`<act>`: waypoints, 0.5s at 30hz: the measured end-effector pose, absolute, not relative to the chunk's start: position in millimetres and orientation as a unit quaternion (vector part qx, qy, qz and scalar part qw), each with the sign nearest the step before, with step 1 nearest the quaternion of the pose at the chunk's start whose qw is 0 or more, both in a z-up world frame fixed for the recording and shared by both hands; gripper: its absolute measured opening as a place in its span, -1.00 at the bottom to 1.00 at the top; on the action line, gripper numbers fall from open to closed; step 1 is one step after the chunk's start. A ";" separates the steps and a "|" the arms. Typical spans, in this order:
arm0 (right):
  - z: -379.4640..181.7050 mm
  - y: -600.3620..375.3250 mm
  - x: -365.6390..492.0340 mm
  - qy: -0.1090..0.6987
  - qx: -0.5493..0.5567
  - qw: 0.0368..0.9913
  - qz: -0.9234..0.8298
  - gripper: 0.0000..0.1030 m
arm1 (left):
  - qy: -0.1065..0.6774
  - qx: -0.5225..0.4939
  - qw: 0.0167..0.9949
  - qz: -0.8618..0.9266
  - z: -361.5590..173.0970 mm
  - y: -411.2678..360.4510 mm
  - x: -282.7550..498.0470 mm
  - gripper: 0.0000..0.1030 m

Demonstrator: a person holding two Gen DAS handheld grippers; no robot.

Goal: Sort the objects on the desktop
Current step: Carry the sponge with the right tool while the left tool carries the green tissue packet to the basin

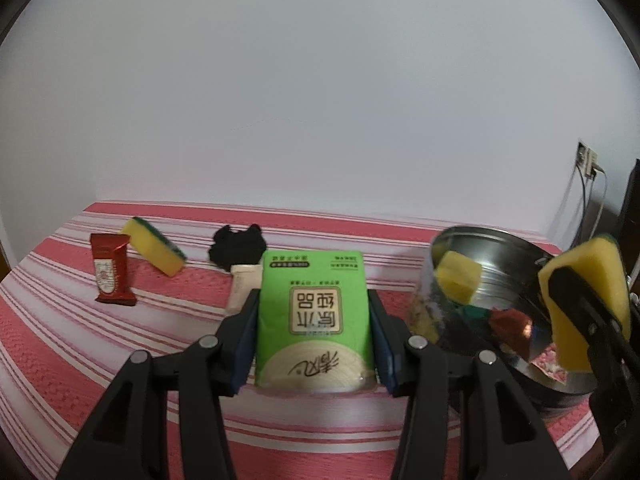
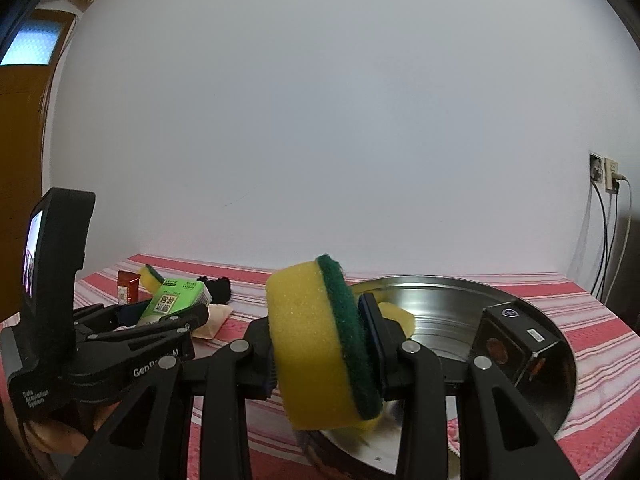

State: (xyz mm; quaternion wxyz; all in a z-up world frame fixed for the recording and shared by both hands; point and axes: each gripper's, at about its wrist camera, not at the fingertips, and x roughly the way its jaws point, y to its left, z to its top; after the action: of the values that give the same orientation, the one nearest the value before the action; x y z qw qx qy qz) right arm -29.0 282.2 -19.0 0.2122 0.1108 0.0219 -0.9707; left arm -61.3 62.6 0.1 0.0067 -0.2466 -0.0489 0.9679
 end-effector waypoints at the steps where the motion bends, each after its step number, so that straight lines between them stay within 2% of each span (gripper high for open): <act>1: -18.8 283.7 -29.2 0.021 0.110 0.211 -0.971 -0.26 | -0.046 -0.246 0.010 0.968 0.3 66.2 -60.1 -0.05; 15: -12.4 330.5 -34.8 -0.007 0.089 0.157 -0.984 -0.26 | -0.015 -0.236 0.058 0.970 10.3 114.9 -58.1 -0.05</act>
State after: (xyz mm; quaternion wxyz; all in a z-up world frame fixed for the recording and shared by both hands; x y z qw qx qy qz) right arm -34.8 330.5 -12.4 0.1567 0.0887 -0.0073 -0.9836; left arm -58.1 114.9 10.3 0.0579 -0.2359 -0.0150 0.9699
